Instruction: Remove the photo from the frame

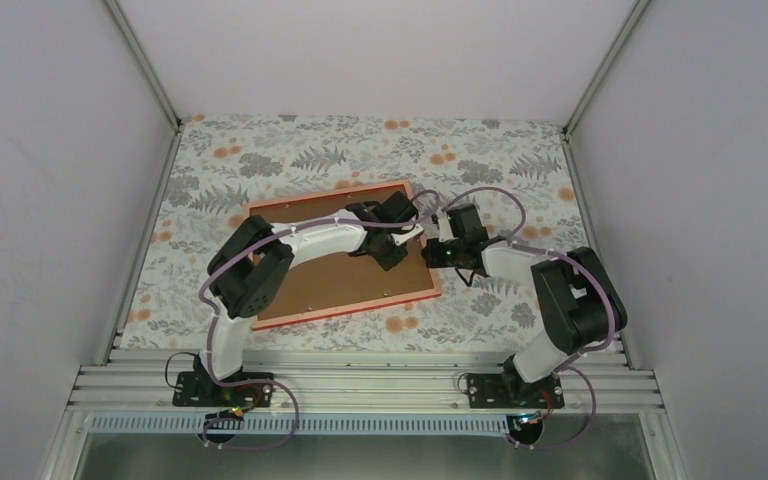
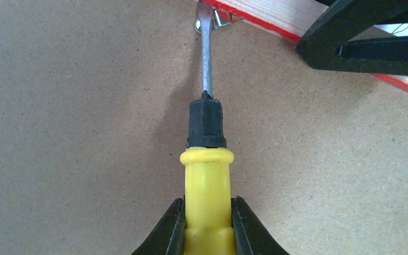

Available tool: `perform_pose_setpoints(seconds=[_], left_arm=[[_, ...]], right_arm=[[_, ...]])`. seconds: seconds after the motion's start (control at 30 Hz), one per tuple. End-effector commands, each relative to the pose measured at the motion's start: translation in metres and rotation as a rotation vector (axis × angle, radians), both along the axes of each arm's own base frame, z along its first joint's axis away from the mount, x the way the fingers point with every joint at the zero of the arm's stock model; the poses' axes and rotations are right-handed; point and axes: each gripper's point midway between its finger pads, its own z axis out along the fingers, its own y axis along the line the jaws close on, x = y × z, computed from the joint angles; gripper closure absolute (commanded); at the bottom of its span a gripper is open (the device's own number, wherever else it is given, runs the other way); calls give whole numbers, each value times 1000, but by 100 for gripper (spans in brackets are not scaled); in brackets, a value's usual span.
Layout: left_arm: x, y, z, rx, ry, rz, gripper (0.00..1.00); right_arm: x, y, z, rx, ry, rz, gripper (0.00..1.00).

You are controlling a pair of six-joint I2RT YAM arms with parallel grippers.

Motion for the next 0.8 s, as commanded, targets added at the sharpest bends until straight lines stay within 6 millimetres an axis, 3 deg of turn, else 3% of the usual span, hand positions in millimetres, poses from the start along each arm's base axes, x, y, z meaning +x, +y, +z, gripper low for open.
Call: perform_pose_setpoints(seconds=[0.0,0.47,0.5,0.77], left_arm=[[-46,3,-23,49,131,-144,98],[-66,10,-32,95,156,-219,98],[-67,10,-31,97,156,-225,98],[-56,17,-19,115,94,-191,98]], right_arm=[[3,6,5,69,15,53,96],[28,-3,14,71,-50,73,96],[28,-2,6,67,-29,82,96],[35,3,4,84,-27,116,96]])
